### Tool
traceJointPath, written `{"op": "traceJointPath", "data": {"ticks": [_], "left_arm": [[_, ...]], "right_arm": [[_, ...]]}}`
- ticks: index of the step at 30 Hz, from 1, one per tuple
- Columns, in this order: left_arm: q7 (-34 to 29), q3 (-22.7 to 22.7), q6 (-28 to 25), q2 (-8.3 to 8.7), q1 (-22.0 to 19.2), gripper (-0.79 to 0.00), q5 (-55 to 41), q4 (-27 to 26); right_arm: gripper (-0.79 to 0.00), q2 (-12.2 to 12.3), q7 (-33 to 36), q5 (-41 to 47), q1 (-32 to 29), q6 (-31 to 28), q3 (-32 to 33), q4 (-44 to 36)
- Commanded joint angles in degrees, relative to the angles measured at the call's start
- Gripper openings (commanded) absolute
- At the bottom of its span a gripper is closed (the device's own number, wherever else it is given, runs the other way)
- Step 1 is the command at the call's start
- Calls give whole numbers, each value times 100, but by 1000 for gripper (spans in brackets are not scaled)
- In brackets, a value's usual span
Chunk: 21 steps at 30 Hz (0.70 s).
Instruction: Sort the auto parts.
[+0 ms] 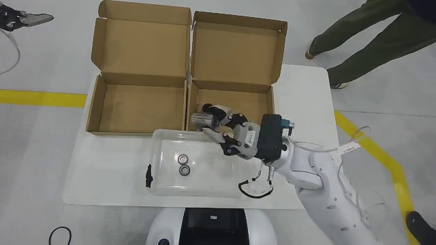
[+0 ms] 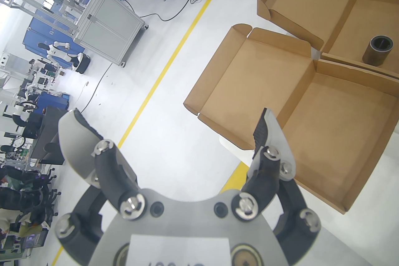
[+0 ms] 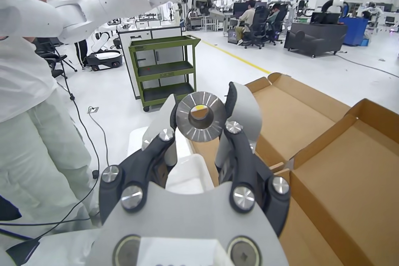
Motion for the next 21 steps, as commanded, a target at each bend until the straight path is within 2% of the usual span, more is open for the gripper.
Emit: {"op": "traceJointPath", "data": {"ticks": [1, 8, 15, 21], "left_arm": [[0, 0, 0, 0, 0, 0, 0, 0], [0, 0, 0, 0, 0, 0, 0, 0], [0, 0, 0, 0, 0, 0, 0, 0], [0, 0, 0, 0, 0, 0, 0, 0]], "right_arm": [[-785, 3, 50, -38, -15, -31, -49, 77], [-785, 14, 374, -475, -29, 112, -204, 289], [-785, 21, 923, -987, -46, 555, -352, 533], [-785, 9, 1016, -931, -44, 911, -363, 735]]}}
